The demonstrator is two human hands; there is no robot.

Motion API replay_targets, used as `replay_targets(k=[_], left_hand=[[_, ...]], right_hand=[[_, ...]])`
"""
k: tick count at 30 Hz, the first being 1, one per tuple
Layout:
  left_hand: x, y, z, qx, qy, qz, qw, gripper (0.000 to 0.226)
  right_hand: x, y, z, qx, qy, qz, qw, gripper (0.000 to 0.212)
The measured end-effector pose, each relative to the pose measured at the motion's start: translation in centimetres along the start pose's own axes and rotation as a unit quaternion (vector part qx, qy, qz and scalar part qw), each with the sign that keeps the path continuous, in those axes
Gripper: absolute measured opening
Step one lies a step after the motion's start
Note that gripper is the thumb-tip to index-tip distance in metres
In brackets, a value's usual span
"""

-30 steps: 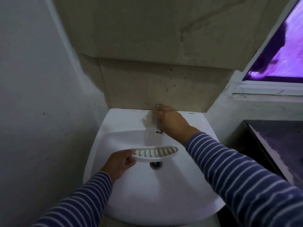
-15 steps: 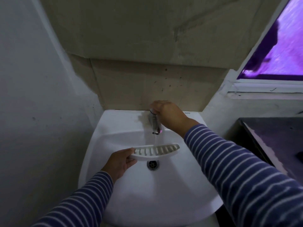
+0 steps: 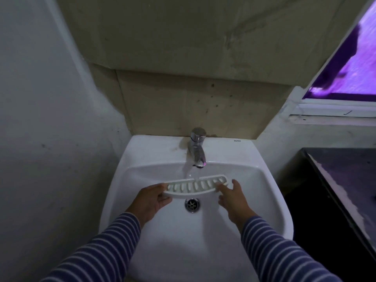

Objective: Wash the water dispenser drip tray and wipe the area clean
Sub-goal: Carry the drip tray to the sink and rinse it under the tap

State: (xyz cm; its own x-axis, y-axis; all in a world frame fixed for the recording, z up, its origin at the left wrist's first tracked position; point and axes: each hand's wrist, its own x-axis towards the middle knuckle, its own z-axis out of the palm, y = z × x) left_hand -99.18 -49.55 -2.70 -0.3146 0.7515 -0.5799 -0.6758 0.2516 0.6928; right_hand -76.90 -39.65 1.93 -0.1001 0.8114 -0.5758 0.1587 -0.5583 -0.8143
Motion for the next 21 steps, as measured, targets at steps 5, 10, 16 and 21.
replay_targets(k=[5,10,16,21], left_hand=[[-0.2,0.0,0.5,0.002,0.022,0.01,1.0,0.012],[-0.8,-0.4,1.6,-0.034,0.002,0.026,0.999,0.02],[-1.3,-1.7,4.2,-0.119,0.046,0.04,0.991,0.043],[-1.8,-1.6,4.5,-0.118,0.053,0.063,0.99,0.048]], right_hand=[[0.2,0.4,1.6,0.057,-0.032,-0.049,0.997,0.034],[0.4,0.5,2.4,0.102,0.007,-0.043,0.994,0.032],[-0.5,0.3,4.5,0.052,0.02,-0.104,0.993,0.068],[-0.8,0.3,5.0,-0.132,0.042,-0.183,0.973,0.097]])
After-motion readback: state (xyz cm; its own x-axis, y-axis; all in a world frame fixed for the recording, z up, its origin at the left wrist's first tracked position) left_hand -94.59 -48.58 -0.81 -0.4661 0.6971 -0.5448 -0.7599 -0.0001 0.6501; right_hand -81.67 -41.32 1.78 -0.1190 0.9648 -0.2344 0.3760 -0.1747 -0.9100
